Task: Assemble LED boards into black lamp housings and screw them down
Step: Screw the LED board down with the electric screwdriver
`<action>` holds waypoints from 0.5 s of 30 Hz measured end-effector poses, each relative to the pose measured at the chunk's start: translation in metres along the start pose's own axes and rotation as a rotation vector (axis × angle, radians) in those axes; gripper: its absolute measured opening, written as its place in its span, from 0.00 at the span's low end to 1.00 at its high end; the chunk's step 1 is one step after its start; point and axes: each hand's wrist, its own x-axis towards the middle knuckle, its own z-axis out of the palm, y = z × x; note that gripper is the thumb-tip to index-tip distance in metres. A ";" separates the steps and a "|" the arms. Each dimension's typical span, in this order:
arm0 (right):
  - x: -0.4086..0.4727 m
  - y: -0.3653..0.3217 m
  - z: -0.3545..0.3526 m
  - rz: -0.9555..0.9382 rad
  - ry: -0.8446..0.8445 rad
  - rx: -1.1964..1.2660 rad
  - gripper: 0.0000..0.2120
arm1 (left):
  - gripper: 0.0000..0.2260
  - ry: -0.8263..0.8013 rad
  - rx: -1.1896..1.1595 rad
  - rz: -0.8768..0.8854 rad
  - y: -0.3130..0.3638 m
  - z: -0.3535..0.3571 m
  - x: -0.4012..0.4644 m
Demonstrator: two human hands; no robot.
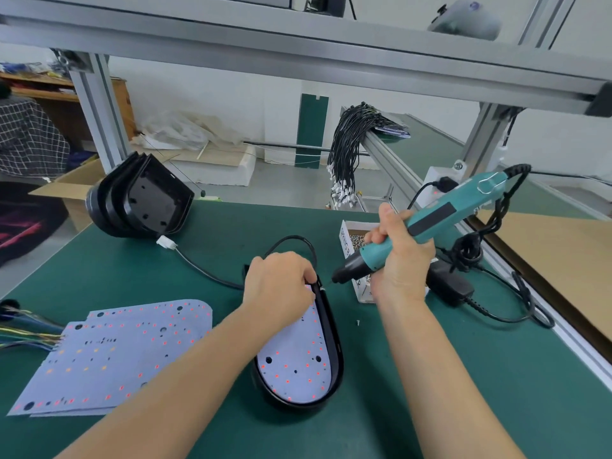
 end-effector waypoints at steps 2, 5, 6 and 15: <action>0.000 -0.005 0.000 -0.008 0.016 0.008 0.18 | 0.08 -0.074 -0.143 -0.064 -0.001 0.001 0.009; 0.001 -0.010 0.000 -0.004 0.031 0.036 0.16 | 0.18 -0.140 -0.382 -0.155 -0.005 0.005 0.009; 0.000 -0.011 0.001 0.000 0.030 0.045 0.15 | 0.19 -0.140 -0.417 -0.173 -0.005 0.006 0.008; -0.001 -0.023 0.006 -0.006 0.017 0.102 0.15 | 0.04 -0.038 -0.728 -0.172 -0.003 0.005 0.000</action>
